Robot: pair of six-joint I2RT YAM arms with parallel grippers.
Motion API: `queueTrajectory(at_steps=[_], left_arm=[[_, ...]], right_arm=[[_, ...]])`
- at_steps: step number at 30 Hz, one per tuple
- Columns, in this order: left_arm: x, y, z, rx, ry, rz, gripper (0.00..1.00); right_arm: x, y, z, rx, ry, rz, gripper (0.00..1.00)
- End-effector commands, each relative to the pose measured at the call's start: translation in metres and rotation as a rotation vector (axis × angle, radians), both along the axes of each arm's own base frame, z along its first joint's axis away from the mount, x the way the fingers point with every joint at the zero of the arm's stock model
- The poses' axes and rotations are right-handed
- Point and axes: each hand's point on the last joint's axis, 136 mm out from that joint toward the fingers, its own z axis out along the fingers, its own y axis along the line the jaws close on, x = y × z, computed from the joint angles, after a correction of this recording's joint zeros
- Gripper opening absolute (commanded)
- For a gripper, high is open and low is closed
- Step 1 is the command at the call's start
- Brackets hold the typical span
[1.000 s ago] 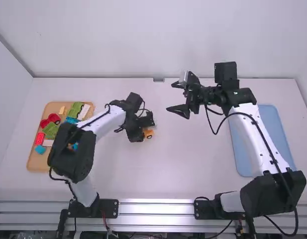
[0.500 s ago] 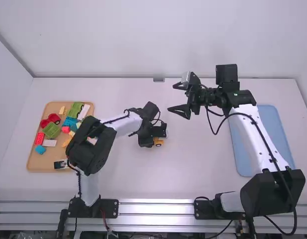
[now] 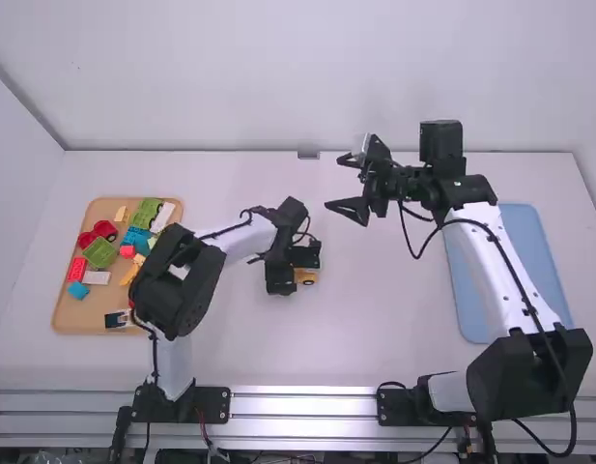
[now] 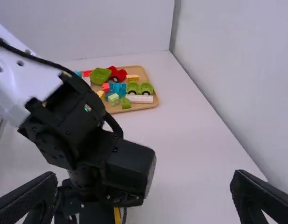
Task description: Assemble lego blocks to make yellow taxi
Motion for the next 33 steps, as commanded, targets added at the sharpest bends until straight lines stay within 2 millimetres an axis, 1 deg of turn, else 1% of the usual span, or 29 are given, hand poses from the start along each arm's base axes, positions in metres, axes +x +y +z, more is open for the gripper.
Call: queueTrajectory(at_steps=[1,3,4,6,7,8,9,10,13,14,15,16,17,18,19,20,22,23,25,27,28,29,30,32,33], left_arm=[[0.031,0.007,0.048,-0.029,-0.128,0.091,0.99],[0.044,0.026,0.074,-0.036,-0.190,0.203,0.99],[0.046,0.031,0.079,-0.040,-0.202,0.232,0.99],[0.057,0.055,0.098,-0.058,-0.246,0.362,0.99],[0.063,0.070,0.108,-0.074,-0.263,0.452,0.99],[0.064,0.075,0.111,-0.078,-0.267,0.479,0.99],[0.067,0.091,0.119,-0.090,-0.279,0.560,0.99],[0.071,0.115,0.131,-0.111,-0.296,0.693,0.99],[0.074,0.153,0.147,-0.148,-0.318,0.917,0.99],[0.070,0.177,0.154,-0.163,-0.317,1.053,0.99],[0.066,0.192,0.158,-0.166,-0.314,1.130,0.99],[0.064,0.199,0.160,-0.169,-0.313,1.168,0.99],[0.059,0.213,0.164,-0.175,-0.311,1.245,0.99],[0.052,0.232,0.169,-0.183,-0.311,1.353,0.99],[0.049,0.240,0.172,-0.190,-0.312,1.408,0.99],[0.048,0.245,0.173,-0.194,-0.314,1.433,0.99],[0.040,0.272,0.180,-0.219,-0.328,1.581,0.99],[0.035,0.290,0.183,-0.232,-0.342,1.668,0.99],[0.028,0.308,0.183,-0.220,-0.344,1.741,0.99],[0.014,0.331,0.179,-0.177,-0.346,1.856,0.99],[0.007,0.341,0.177,-0.161,-0.353,1.931,0.99],[-0.003,0.361,0.174,-0.138,-0.375,2.082,0.99],[-0.009,0.371,0.173,-0.127,-0.392,2.157,0.99],[-0.016,0.385,0.169,-0.129,-0.386,2.234,0.99],[-0.017,0.387,0.168,-0.142,-0.371,2.238,0.99]], right_arm=[[0.000,0.005,0.002,-0.019,0.008,-0.036,0.99],[0.001,0.017,-0.002,-0.031,-0.001,-0.024,0.99],[0.001,0.019,-0.004,-0.034,-0.003,-0.018,0.99],[-0.003,0.029,-0.006,-0.035,-0.007,0.006,0.98],[-0.005,0.035,-0.006,-0.034,-0.013,0.023,0.98],[-0.006,0.036,-0.006,-0.035,-0.017,0.029,0.99],[-0.008,0.041,-0.007,-0.040,-0.032,0.048,0.99],[-0.013,0.048,-0.008,-0.047,-0.062,0.080,0.99],[-0.020,0.059,-0.007,-0.045,-0.084,0.115,0.98],[-0.022,0.066,-0.004,-0.037,-0.086,0.122,0.98],[-0.023,0.071,-0.003,-0.033,-0.086,0.124,0.99],[-0.023,0.073,-0.003,-0.031,-0.084,0.125,0.99],[-0.023,0.077,-0.002,-0.027,-0.091,0.128,0.98],[-0.019,0.083,-0.005,-0.025,-0.086,0.121,0.99],[-0.017,0.086,-0.006,-0.022,-0.083,0.115,0.98],[-0.016,0.088,-0.007,-0.023,-0.079,0.112,0.99],[-0.008,0.097,-0.015,-0.018,-0.052,0.092,0.98],[-0.004,0.102,-0.018,-0.016,-0.039,0.082,0.99],[-0.002,0.106,-0.021,-0.010,-0.026,0.081,0.98],[-0.001,0.109,-0.022,-0.003,-0.023,0.082,0.99],[0.001,0.110,-0.022,0.002,-0.021,0.078,0.99],[0.002,0.110,-0.021,0.004,-0.025,0.076,0.99],[0.003,0.110,-0.021,0.006,-0.031,0.076,0.99],[0.003,0.110,-0.019,0.009,-0.039,0.077,0.99],[0.003,0.110,-0.019,0.011,-0.039,0.076,0.99]])
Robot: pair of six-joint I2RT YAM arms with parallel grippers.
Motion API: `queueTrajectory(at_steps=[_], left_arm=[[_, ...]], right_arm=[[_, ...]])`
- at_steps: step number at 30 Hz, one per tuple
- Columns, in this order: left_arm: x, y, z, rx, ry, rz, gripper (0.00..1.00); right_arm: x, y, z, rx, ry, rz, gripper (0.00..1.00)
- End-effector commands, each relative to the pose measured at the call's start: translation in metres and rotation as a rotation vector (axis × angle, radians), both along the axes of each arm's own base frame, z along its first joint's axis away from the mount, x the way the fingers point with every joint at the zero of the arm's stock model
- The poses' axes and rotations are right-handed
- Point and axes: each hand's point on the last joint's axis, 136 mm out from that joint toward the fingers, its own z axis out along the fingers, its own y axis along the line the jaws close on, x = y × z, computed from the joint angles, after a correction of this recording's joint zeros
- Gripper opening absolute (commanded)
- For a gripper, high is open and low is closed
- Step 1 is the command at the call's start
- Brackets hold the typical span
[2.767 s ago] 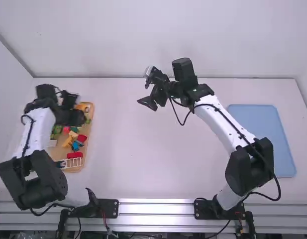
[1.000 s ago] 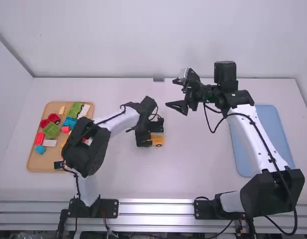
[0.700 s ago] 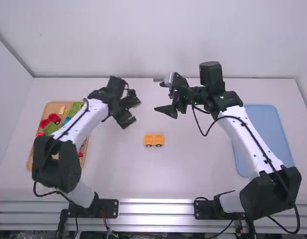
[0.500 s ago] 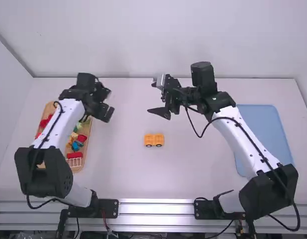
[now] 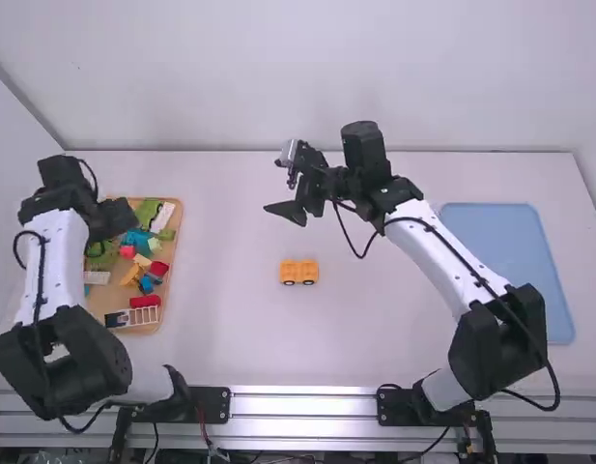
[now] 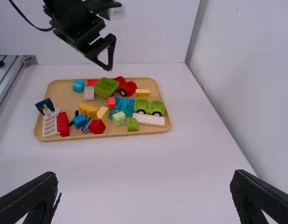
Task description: Assemble lego blocks to make yellow taxi
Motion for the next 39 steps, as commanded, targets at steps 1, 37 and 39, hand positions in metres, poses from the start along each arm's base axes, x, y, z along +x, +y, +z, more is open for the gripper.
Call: queueTrajectory(at_steps=[1,37,39], left_arm=[[-0.008,0.012,-0.008,-0.068,-0.017,0.114,0.99],[0.141,0.086,-0.133,-0.068,0.279,-0.524,0.60],[0.140,0.088,-0.145,-0.032,0.307,-0.530,0.60]], right_arm=[[0.000,-0.001,0.000,0.007,0.019,-0.005,0.99],[0.008,-0.003,-0.001,-0.011,0.001,-0.053,0.99],[0.009,-0.003,-0.001,-0.009,0.011,-0.059,0.99]])
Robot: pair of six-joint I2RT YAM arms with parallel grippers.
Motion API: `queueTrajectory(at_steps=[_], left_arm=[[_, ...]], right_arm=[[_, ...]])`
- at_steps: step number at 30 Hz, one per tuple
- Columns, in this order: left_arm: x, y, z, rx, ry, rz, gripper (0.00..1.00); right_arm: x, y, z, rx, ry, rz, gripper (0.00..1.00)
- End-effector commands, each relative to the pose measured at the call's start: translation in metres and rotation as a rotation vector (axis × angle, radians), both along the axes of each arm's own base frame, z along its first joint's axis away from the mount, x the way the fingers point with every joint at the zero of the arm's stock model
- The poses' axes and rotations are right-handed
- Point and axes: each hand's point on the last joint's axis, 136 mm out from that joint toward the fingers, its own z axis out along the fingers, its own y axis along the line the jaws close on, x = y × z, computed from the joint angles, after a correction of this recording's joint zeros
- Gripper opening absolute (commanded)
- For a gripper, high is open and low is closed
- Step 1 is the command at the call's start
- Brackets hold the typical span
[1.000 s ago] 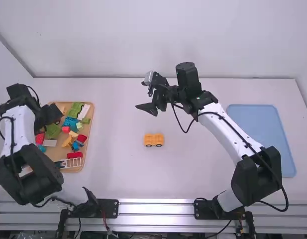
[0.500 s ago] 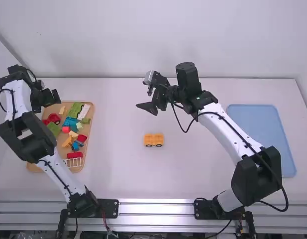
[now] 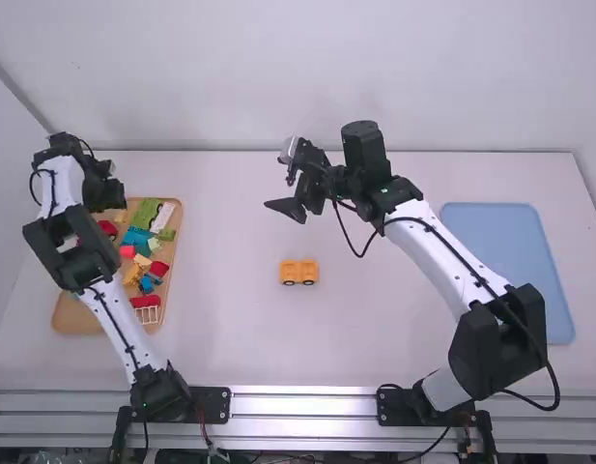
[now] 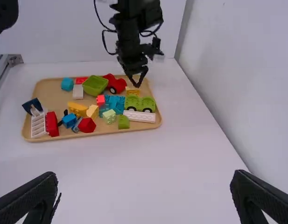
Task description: Assemble lego blocks to make yellow taxi
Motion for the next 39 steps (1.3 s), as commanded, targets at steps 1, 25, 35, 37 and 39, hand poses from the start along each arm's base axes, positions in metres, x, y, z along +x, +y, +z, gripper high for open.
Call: queueTrajectory(at_steps=[1,25,35,37,39], left_arm=[[-0.010,-0.004,-0.024,0.028,0.078,-0.053,0.59],[-0.020,-0.002,-0.055,0.012,0.082,0.102,0.27],[-0.023,-0.007,-0.033,-0.038,0.094,0.205,0.42],[-0.024,-0.009,-0.037,-0.046,0.099,0.204,0.43],[-0.026,-0.012,-0.044,-0.055,0.105,0.203,0.43]], right_arm=[[0.001,-0.001,0.001,0.010,0.022,-0.016,0.99],[0.009,-0.005,-0.001,0.001,0.031,-0.063,0.98],[0.010,-0.012,-0.007,-0.015,0.065,-0.077,0.98],[0.009,-0.011,-0.008,-0.017,0.068,-0.072,0.98],[0.007,-0.009,-0.008,-0.020,0.069,-0.068,0.99]])
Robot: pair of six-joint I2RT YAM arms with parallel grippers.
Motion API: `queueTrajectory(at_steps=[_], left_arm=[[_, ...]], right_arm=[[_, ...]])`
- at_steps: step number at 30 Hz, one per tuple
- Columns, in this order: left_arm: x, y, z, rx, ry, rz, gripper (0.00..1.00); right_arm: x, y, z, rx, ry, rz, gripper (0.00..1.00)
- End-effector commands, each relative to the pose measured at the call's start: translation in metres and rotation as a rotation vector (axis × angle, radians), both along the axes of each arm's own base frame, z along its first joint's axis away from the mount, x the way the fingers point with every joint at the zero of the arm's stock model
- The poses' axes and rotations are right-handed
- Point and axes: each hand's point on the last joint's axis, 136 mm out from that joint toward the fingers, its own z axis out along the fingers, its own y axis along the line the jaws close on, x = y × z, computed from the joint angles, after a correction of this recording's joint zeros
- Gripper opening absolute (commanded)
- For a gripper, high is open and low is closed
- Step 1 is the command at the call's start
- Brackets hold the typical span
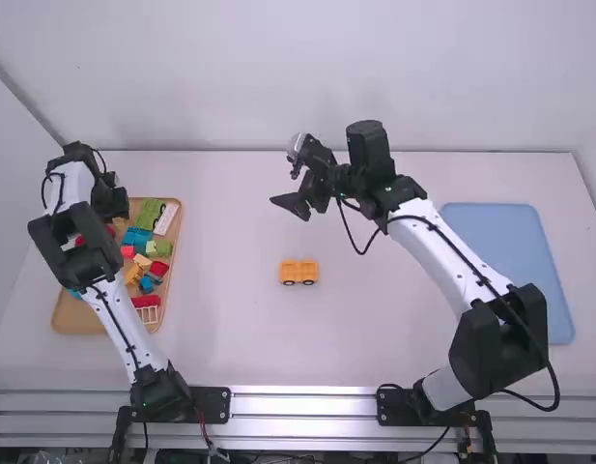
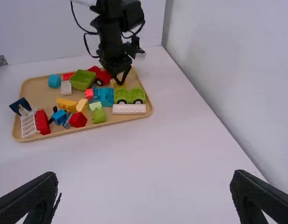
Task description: Assemble lego blocks to make yellow taxi
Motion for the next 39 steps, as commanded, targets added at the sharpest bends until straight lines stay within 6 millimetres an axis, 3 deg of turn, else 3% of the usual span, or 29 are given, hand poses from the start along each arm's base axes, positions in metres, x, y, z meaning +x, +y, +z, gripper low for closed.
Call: queueTrajectory(at_steps=[1,6,11,15,17,19,20,25,27,28,30,33,36,37,39], left_arm=[[-0.010,-0.006,-0.019,-0.040,0.036,0.022,0.42],[-0.012,-0.008,-0.027,-0.042,0.037,0.023,0.38],[-0.010,-0.007,-0.027,-0.038,0.031,0.024,0.23],[-0.007,-0.005,-0.024,-0.033,0.016,0.045,0.23],[-0.005,-0.004,-0.019,-0.031,0.008,0.048,0.18],[-0.001,-0.002,0.000,-0.019,-0.019,0.048,0.10],[-0.001,-0.002,0.000,-0.019,-0.019,0.048,0.10],[0.009,-0.006,0.077,0.054,-0.147,0.028,0.02],[0.011,-0.011,0.096,0.072,-0.183,0.013,0.02],[0.014,-0.023,0.122,0.096,-0.233,-0.015,0.02],[0.017,-0.043,0.151,0.135,-0.299,-0.078,0.02],[0.016,-0.081,0.182,0.195,-0.399,-0.173,0.02],[0.010,-0.127,0.197,0.228,-0.487,-0.291,0.04],[0.005,-0.167,0.201,0.222,-0.557,-0.412,0.06],[0.001,-0.203,0.202,0.197,-0.625,-0.522,0.09]], right_arm=[[-0.004,0.003,0.000,0.003,0.006,0.014,0.98],[-0.002,0.000,0.000,0.004,0.004,0.006,0.99],[-0.002,0.000,0.000,0.004,0.007,0.006,0.99],[-0.002,0.000,0.000,0.004,0.007,0.005,0.98],[-0.001,-0.001,0.000,0.003,0.007,0.000,0.99],[0.003,-0.006,0.000,0.005,0.009,-0.012,0.99],[0.003,-0.006,0.000,0.005,0.009,-0.012,0.99],[0.016,-0.021,0.002,0.026,0.051,-0.073,0.98],[0.020,-0.026,0.002,0.034,0.060,-0.092,0.99],[0.026,-0.031,0.003,0.047,0.075,-0.117,0.99],[0.033,-0.037,0.003,0.058,0.089,-0.141,0.99],[0.040,-0.044,0.000,0.071,0.118,-0.170,0.98],[0.042,-0.046,0.000,0.078,0.134,-0.183,0.98],[0.040,-0.045,-0.001,0.078,0.139,-0.178,0.99],[0.040,-0.045,-0.001,0.078,0.140,-0.178,0.99]])
